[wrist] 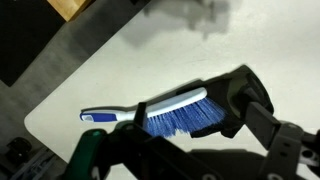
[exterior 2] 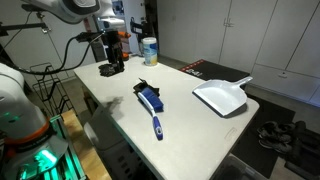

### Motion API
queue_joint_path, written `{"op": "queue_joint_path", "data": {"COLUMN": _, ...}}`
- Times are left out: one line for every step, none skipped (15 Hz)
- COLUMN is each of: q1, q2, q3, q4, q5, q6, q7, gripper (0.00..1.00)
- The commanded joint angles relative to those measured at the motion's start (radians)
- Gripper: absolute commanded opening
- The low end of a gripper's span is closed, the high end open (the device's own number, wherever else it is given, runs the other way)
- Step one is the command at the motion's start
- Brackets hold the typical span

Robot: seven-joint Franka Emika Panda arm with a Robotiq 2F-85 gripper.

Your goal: Put the cleaning brush on the glove to the right

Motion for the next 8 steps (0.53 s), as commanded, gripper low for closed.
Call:
{"op": "queue_joint_path", "data": {"q1": -0.013, "q2": -0.136, "q3": 0.006, "q4": -0.099, "q5": 0.038, "q6": 0.075, "q7": -0.013, "gripper": 1.00}}
{"op": "queue_joint_path", "data": {"q1": -0.016, "q2": -0.159, "q3": 0.009, "q4": -0.111, "q5": 0.048, "q6": 0.098, "q7": -0.003, "gripper": 1.00}}
{"op": "queue_joint_path", "data": {"q1": -0.022, "q2": -0.177, "q3": 0.017, "q4": -0.124, "q5": 0.046, "q6": 0.115, "q7": 0.001, "gripper": 1.00}}
{"op": "queue_joint_path", "data": {"q1": -0.030, "q2": -0.195, "q3": 0.027, "q4": -0.134, "q5": 0.043, "q6": 0.127, "q7": 0.009, "gripper": 1.00}}
{"op": "queue_joint_path", "data": {"q1": -0.037, "q2": -0.209, "q3": 0.031, "q4": -0.143, "q5": 0.041, "q6": 0.138, "q7": 0.011, "gripper": 1.00}}
{"op": "queue_joint_path", "data": {"q1": -0.041, "q2": -0.223, "q3": 0.034, "q4": -0.152, "q5": 0.042, "q6": 0.149, "q7": 0.009, "gripper": 1.00}}
{"op": "queue_joint_path", "data": {"q1": -0.045, "q2": -0.169, "q3": 0.035, "q4": -0.101, "q5": 0.043, "q6": 0.114, "q7": -0.016, "gripper": 1.00}}
{"op": "queue_joint_path", "data": {"q1": -0.048, "q2": -0.175, "q3": 0.039, "q4": -0.104, "q5": 0.043, "q6": 0.116, "q7": -0.016, "gripper": 1.00}}
